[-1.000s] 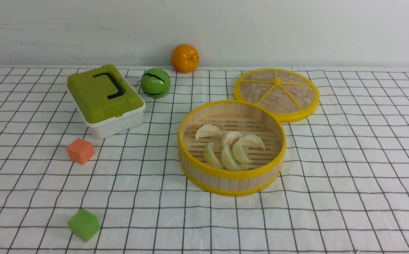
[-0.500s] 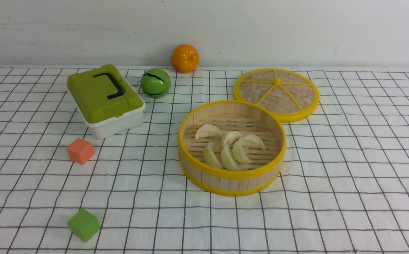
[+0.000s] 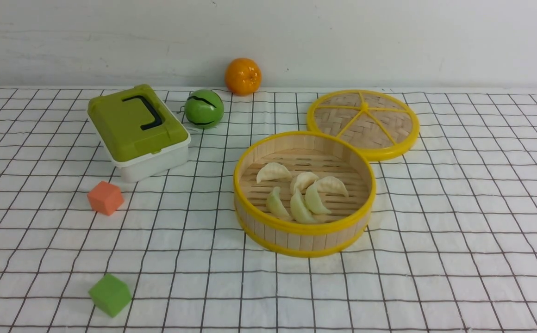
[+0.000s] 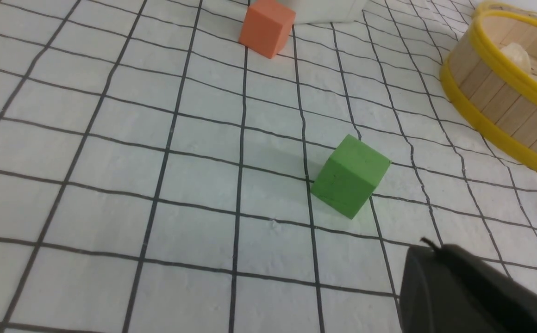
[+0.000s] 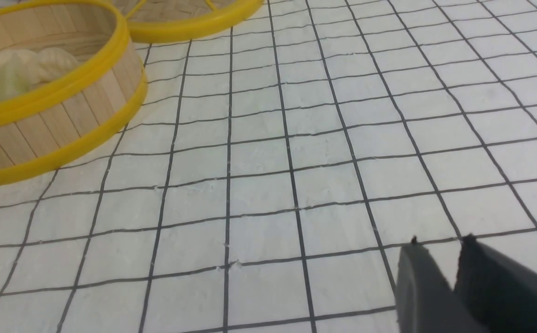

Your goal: Put the dumplings into the steamer on the table with the white tablecloth.

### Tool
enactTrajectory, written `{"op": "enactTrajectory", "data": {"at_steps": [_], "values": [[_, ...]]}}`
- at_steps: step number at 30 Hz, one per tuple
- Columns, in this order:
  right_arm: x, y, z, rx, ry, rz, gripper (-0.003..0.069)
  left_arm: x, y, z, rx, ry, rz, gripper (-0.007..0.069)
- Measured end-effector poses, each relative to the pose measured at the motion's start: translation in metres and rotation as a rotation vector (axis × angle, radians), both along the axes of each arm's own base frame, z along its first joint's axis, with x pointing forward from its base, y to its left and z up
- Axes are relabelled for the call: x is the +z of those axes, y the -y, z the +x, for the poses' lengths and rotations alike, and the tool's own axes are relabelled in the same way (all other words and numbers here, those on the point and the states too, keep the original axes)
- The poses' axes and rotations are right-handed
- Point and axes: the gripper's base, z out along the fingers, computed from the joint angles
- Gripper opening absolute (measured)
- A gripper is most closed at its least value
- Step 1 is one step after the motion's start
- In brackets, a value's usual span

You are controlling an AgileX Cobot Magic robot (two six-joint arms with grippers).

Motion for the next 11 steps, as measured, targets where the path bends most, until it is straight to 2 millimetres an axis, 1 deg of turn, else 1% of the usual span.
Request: {"op": "enactTrajectory", "data": {"at_steps": [11], "values": [[0.0000,0.0000,0.0000,0.000,0.000,0.000,0.0145,0.0000,0.0000,0.0000,0.000,0.000,0.000,0.0006]]}}
